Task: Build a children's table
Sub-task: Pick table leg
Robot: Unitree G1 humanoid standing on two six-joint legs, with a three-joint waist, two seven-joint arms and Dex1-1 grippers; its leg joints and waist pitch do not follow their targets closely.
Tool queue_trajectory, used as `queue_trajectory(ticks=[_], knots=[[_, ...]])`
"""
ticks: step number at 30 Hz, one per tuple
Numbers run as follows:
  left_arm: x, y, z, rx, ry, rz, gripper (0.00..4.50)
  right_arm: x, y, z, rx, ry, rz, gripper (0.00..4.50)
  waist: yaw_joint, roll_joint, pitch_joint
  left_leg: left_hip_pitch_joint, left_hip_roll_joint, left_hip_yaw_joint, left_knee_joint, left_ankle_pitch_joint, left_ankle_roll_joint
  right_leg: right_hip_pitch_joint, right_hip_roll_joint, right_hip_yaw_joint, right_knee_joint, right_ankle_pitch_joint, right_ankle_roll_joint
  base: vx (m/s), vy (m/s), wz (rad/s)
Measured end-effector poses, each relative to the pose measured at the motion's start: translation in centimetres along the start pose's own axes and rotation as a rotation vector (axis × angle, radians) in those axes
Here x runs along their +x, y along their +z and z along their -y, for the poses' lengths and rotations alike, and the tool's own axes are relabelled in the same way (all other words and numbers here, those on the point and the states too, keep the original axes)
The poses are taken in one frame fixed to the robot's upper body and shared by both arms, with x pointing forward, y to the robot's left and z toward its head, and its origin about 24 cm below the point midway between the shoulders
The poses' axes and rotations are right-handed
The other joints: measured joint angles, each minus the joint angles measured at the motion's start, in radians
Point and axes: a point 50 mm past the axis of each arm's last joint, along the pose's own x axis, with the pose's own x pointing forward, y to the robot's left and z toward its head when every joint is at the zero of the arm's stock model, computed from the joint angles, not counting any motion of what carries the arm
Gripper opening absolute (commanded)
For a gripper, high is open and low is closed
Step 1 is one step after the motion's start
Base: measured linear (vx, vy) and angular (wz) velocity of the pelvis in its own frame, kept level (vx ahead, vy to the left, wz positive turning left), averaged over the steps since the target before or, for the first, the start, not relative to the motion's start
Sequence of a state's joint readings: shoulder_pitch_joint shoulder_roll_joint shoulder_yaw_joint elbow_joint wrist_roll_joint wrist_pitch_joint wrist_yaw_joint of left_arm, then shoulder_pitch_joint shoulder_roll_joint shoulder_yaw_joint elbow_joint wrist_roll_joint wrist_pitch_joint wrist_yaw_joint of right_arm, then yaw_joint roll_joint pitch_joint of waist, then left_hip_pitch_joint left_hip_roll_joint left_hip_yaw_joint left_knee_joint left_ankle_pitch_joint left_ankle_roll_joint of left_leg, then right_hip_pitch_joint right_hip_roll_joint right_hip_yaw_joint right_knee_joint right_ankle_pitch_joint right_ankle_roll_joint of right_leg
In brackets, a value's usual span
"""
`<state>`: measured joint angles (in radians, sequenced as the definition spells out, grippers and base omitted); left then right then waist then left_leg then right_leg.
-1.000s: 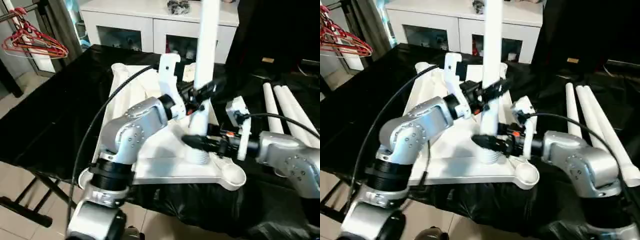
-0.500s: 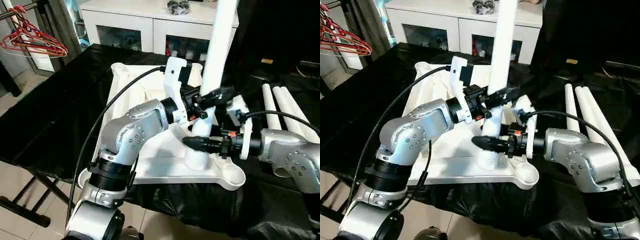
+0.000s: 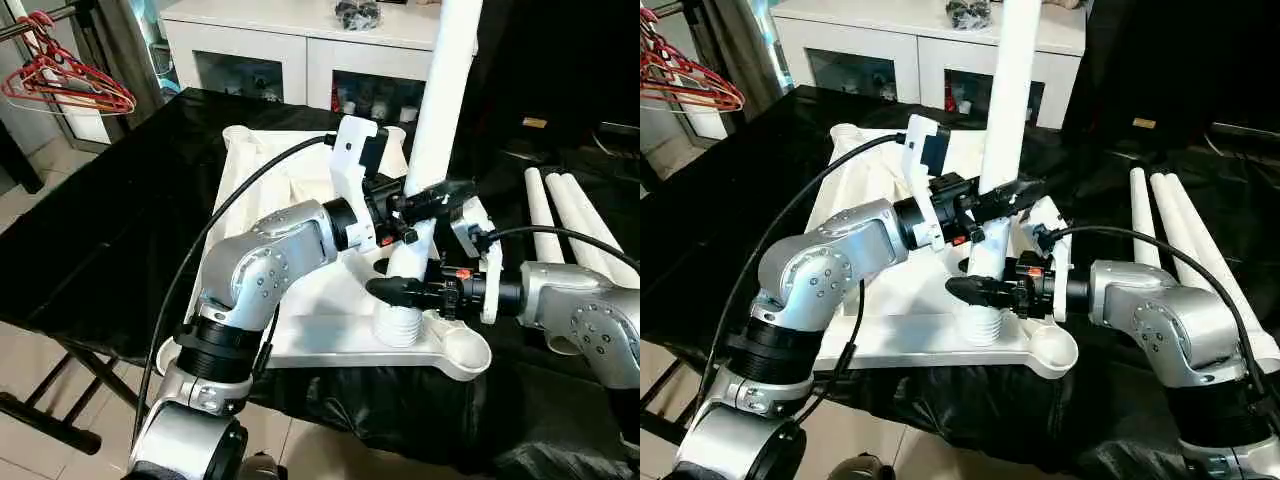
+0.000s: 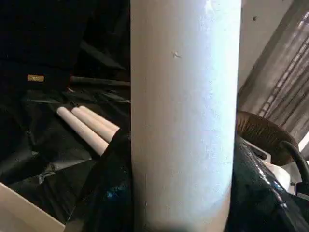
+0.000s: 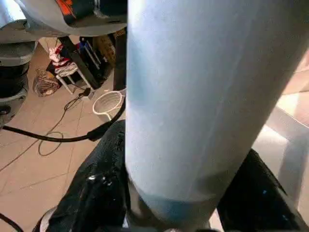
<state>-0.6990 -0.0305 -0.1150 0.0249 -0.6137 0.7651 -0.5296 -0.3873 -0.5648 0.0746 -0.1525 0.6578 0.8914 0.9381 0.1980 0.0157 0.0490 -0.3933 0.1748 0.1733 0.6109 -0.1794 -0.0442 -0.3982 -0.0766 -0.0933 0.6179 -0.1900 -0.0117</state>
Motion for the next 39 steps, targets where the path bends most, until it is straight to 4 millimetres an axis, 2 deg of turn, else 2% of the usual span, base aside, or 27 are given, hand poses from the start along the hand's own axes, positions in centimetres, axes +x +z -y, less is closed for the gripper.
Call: queue_trajectory(ticks=[1,2,4,9,11,17,21,22,25,27,32,34,37,39], knots=[[0.0,0.0,0.0,0.002,-0.001,-0.003,1.84,0.0,-0.1,0.0,0.002,0.0,-0.001,1.92,0.0,0.0,0.0,0.0,0.0,0.0,0.0,0.0,0.0,0.0,0.0,0.0,0.0,0.0,0.0,0.0,0.0,0.0],[0.0,-0.1,0.0,0.003,-0.001,-0.006,2.19,0.0,-0.1,0.0,0.003,0.0,-0.001,1.92,0.0,0.0,0.0,0.0,0.0,0.0,0.0,0.0,0.0,0.0,0.0,0.0,0.0,0.0,0.0,0.0,0.0,0.0],[0.1,-0.1,0.0,0.007,0.002,-0.01,2.54,0.0,-0.2,0.0,0.006,-0.002,-0.001,1.91,0.0,0.002,-0.001,0.0,0.0,0.0,0.0,0.0,0.0,0.0,0.0,0.0,0.0,0.0,0.0,0.0,0.0,0.0],[-0.3,0.6,-0.2,0.018,0.009,0.04,2.97,0.6,-1.2,-0.1,0.036,-0.011,0.002,1.91,0.0,0.009,-0.003,0.0,0.0,0.0,0.0,0.0,0.0,0.0,0.0,0.0,0.0,0.001,-0.001,0.0,0.0,0.0],[-0.5,1.2,-0.4,0.021,0.015,0.078,3.0,0.9,-1.1,-0.1,0.03,-0.025,0.016,1.91,-0.002,0.014,-0.004,0.0,0.0,0.0,0.001,0.0,0.0,0.0,0.0,0.0,0.0,0.001,-0.001,0.0,0.0,0.0],[-1.9,3.5,-0.5,0.056,0.004,0.213,3.01,1.3,-0.3,0.3,0.0,-0.119,0.118,1.91,-0.002,0.019,-0.006,0.001,0.0,-0.001,0.001,0.0,0.0,0.001,0.0,-0.001,0.0,0.001,-0.001,0.0,0.0,0.0],[-2.7,3.4,-0.7,0.104,0.037,0.203,3.01,1.3,0.1,0.6,-0.016,-0.194,0.155,1.91,0.0,0.02,-0.007,0.001,0.0,-0.001,0.001,0.0,0.0,0.001,0.0,-0.001,0.0,0.002,-0.001,0.0,0.0,0.0],[-3.3,3.0,-1.0,0.142,0.064,0.164,3.01,1.4,0.2,0.7,-0.018,-0.22,0.176,1.91,-0.001,0.024,-0.009,0.001,0.0,-0.001,0.001,0.0,0.0,0.001,0.0,-0.001,0.0,0.001,0.0,0.0,0.0,0.0],[-5.3,0.8,-2.8,0.202,0.219,0.06,3.01,0.4,0.9,1.3,-0.048,-0.348,0.215,1.91,-0.005,0.048,-0.01,0.0,0.0,-0.001,0.001,0.0,0.0,0.001,0.0,0.0,-0.003,0.002,0.003,0.0,0.0,0.0],[-6.2,0.3,-3.3,0.21,0.274,0.052,3.01,0.1,0.8,1.5,-0.061,-0.411,0.209,1.91,-0.005,0.051,-0.01,0.0,0.0,-0.001,-0.001,0.0,-0.001,0.0,0.0,0.0,-0.002,0.002,0.004,0.0,0.0,0.0],[-9.2,-0.3,-4.1,0.331,0.514,0.077,3.01,-1.0,-0.5,1.8,-0.114,-0.654,0.213,1.91,-0.006,0.043,-0.01,0.0,0.0,0.0,-0.003,0.0,-0.001,0.0,0.0,-0.001,-0.003,-0.001,0.007,0.0,0.0,0.0],[-10.5,-1.3,-4.6,0.352,0.64,0.051,3.01,-1.4,-0.8,1.8,-0.139,-0.739,0.257,1.91,-0.008,0.031,-0.007,0.001,0.0,0.0,-0.004,0.0,-0.001,-0.002,0.0,0.0,-0.002,-0.002,0.008,0.0,0.0,0.0],[-11.7,-2.5,-4.8,0.4,0.739,0.026,3.01,-1.4,-0.8,1.0,-0.158,-0.763,0.332,1.91,-0.009,0.011,-0.007,0.0,0.0,0.0,-0.006,0.0,-0.001,-0.002,0.0,0.0,-0.004,-0.002,0.008,0.0,0.0,0.0],[-13.1,-4.1,-4.0,0.458,0.81,-0.002,3.01,-1.4,-1.6,-0.7,-0.157,-0.813,0.367,1.91,-0.012,0.01,-0.011,0.003,-0.001,0.0,-0.008,0.0,-0.001,0.002,0.0,0.001,-0.008,-0.003,0.011,0.0,0.0,0.0]])
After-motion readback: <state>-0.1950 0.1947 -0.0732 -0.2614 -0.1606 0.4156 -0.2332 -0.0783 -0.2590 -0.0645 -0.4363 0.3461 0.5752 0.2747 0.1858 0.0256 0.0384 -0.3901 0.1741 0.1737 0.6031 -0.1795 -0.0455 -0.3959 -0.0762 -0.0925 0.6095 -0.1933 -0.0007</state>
